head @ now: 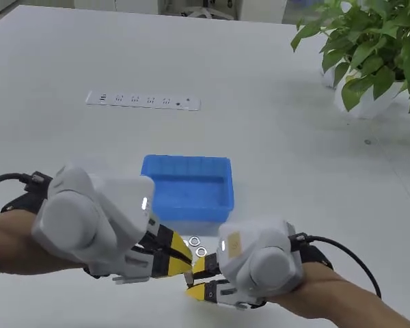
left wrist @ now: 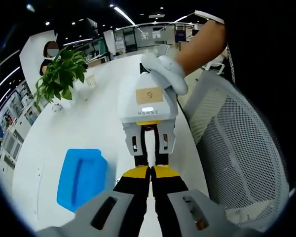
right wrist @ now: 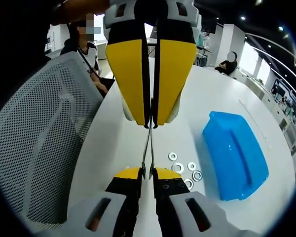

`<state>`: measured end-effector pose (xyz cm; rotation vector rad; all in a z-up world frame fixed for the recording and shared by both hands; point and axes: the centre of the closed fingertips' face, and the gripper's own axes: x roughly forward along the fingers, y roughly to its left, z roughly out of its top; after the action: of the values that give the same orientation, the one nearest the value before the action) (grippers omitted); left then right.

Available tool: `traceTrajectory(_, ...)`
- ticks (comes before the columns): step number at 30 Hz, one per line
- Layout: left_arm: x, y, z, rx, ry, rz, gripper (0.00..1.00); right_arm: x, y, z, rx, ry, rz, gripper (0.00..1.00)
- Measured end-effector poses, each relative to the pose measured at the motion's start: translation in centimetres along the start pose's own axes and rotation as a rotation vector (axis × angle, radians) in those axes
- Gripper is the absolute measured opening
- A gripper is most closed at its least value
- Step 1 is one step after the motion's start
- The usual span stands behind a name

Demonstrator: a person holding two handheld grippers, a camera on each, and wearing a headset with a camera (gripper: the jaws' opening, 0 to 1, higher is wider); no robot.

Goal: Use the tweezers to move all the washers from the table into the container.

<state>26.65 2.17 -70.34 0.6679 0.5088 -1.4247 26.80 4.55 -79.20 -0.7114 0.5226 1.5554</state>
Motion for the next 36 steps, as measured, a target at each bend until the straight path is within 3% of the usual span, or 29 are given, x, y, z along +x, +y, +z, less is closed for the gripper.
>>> traceTrajectory(6,0.5,-0.2,0.1,-0.010,-0.021,-0.015,0.06,-0.1,0.2,-0.3,-0.004,-0.002,0.003,0.11)
traceTrajectory(16,1.3,-0.4,-1.0,-0.017,0.001,-0.028,0.07,0.1,0.2,-0.1,-0.005,-0.007,0.005,0.11)
traceTrajectory(23,1.1,-0.3,-1.0,-0.002,0.000,-0.034,0.06,0.0,0.1,-0.1,0.000,-0.009,-0.003,0.11)
traceTrajectory(36,0.9,0.8,-0.9,0.018,0.000,-0.016,0.06,-0.2,-1.2,0.1,-0.006,-0.014,-0.038,0.12)
